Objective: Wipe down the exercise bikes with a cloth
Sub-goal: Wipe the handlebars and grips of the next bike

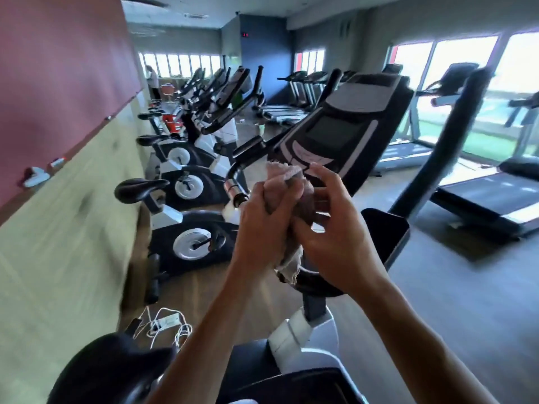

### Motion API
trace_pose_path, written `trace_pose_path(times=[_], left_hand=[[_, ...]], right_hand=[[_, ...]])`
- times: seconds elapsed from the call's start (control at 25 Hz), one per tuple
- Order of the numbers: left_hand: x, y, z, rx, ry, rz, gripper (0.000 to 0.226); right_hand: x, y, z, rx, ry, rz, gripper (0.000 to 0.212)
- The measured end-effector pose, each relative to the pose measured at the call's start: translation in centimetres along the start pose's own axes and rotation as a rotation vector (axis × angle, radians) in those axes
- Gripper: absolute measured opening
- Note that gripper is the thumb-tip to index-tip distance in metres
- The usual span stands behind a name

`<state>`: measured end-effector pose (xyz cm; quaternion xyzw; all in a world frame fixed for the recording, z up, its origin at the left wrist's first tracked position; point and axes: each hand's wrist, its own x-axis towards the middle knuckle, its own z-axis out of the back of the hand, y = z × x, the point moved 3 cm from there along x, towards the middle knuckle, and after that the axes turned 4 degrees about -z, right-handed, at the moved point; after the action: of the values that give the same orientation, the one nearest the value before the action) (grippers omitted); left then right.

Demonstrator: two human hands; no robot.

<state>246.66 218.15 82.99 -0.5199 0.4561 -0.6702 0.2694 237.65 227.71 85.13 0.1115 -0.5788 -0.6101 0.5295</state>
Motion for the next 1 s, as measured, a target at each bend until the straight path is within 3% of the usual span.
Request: trace_pose_path(times=[0.12, 0.24, 0.4, 0.52, 0.64, 0.8, 1.0], left_hand=[[1.7, -1.7, -5.8, -0.070, 0.078, -0.042, 0.050], [4.2, -4.7, -11.2, -0.074, 0.085, -0.135, 0.042], [8.9, -8.3, -21.6, -0.013, 0.114, -0.310, 0.064], [10.4, -7.4, -27.9, 0.187, 0.107, -0.368, 0.075], [11.5, -6.2, -31.1, 0.440, -0.018, -0.320, 0.077], [12.1, -6.4, -32.5, 0.555, -0.133, -0.523, 0.094], [12.6, -6.6, -33.9, 0.543, -0.173, -0.626, 0.056]], right_hand=[[0.2, 0.0, 7.3, -0.148, -0.192, 0.016, 0.064], [1.4, -0.2, 14.7, -0.265, -0.340, 0.005, 0.038], [6.1, -0.4, 24.8, -0.446, -0.442, 0.038, 0.018], [10.7, 0.3, 28.9, -0.613, -0.376, 0.082, 0.015], [15.1, -0.6, 30.7, -0.823, -0.217, 0.106, 0.026], [19.2, -1.7, 30.3, -0.941, 0.014, 0.119, 0.041], [21.2, -2.5, 32.4, -0.843, 0.033, 0.079, 0.059]])
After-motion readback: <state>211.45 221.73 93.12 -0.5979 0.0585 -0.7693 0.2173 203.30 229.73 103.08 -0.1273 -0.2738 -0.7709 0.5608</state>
